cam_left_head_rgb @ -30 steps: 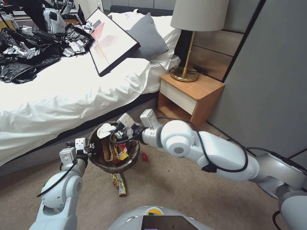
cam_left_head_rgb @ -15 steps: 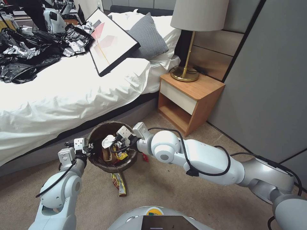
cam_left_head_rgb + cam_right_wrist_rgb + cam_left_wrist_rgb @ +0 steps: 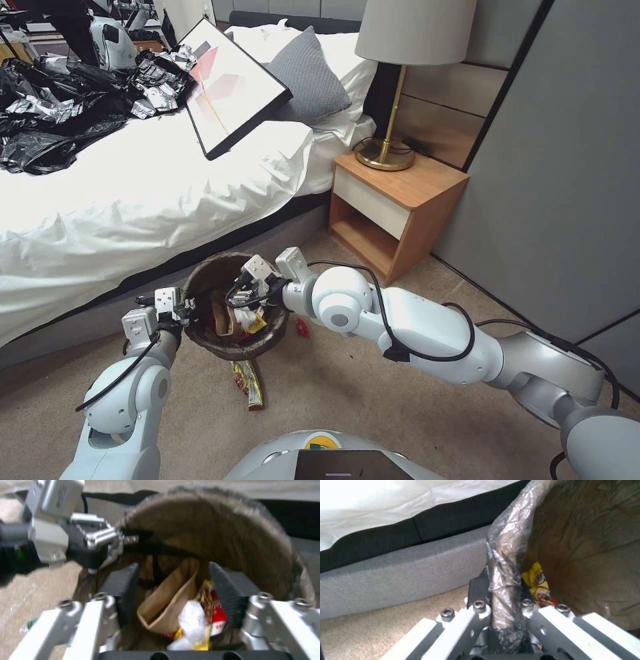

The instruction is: Pick up the trash bin, then pick up the garbage from the floor and place it into the trash bin.

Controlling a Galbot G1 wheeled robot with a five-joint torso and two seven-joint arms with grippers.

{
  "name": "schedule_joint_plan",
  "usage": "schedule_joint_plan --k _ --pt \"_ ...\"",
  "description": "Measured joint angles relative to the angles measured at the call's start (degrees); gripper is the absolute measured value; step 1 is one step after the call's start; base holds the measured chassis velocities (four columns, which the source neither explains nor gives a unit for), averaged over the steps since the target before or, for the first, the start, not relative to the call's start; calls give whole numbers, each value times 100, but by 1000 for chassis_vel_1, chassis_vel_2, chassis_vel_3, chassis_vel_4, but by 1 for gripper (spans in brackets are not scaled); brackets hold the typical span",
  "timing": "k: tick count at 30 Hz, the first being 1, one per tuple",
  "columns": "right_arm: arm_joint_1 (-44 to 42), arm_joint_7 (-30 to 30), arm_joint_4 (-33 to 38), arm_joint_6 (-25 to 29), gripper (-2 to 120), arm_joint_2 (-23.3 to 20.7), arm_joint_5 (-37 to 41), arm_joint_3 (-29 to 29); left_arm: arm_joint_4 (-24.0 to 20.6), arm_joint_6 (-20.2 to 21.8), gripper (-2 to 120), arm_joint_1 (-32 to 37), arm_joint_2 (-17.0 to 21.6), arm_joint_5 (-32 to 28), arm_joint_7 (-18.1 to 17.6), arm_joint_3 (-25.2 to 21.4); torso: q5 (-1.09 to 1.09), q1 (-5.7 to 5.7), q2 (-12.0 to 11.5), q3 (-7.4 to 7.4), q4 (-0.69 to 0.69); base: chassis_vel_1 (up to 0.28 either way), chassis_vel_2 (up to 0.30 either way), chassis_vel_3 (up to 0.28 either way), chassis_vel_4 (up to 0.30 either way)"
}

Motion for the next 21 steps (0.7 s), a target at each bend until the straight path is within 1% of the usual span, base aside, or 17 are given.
schedule_joint_plan --k 1,2,3,5,6,7,9,11,12,13,15,16,17,18,19,20,21 --pt "0 3 -9 0 59 20 12 18 5 0 0 -2 1 0 0 -3 0 0 0 0 1 0 0 0 0" --pt "1 19 -27 0 66 54 35 48 16 0 0 -5 4 -1 0 -12 0 0 0 0 1 0 0 0 0" --pt "1 19 -27 0 66 54 35 48 16 0 0 -5 4 -1 0 -12 0 0 0 0 1 0 0 0 0" --pt "6 51 -33 0 78 83 66 79 22 0 0 -5 5 -2 3 -16 0 0 0 0 1 0 0 0 0" --pt "6 51 -33 0 78 83 66 79 22 0 0 -5 5 -2 3 -16 0 0 0 0 1 0 0 0 0" --pt "6 62 -33 0 82 84 69 100 23 0 0 -5 4 -3 4 -17 0 0 0 0 1 0 0 0 0" --pt "-3 85 19 0 92 60 62 259 28 0 0 -8 3 -5 4 -20 0 0 0 0 1 0 0 0 0" --pt "-12 91 64 0 94 41 52 358 28 0 0 -10 2 -7 4 -21 0 0 0 0 1 0 0 0 0" --pt "-37 140 171 0 98 4 54 622 28 0 0 -11 3 -14 3 -23 1 0 0 0 1 0 0 0 0" --pt "-41 246 271 1 100 -56 62 895 28 0 0 -12 6 -19 3 -26 1 0 0 0 1 0 0 0 0" --pt "-38 306 312 19 100 -107 63 1008 28 0 0 -12 8 -23 2 -28 1 0 0 0 1 0 0 0 0" --pt "-36 464 375 225 100 -289 -45 1247 30 0 0 -11 11 -32 -2 -30 1 0 0 0 1 0 0 0 0" --pt "-78 530 392 497 100 -474 -388 1445 31 0 0 -11 11 -41 -5 -27 1 0 0 0 2 0 0 0 0" --pt "-78 530 392 497 100 -474 -388 1445 31 0 0 -11 11 -41 -5 -27 1 0 0 0 2 0 0 0 0" --pt "-152 545 397 636 100 -581 -620 1568 31 0 0 -12 8 -52 -14 -24 1 0 0 0 2 0 0 0 0" --pt "-433 580 403 884 100 -791 -1057 1870 30 0 0 -21 -1 -80 -37 -15 1 0 0 0 0 0 0 0 0" --pt "-644 597 422 992 100 -868 -1267 2093 29 0 0 -24 -4 -89 -54 -9 3 0 0 0 1 0 0 0 0"
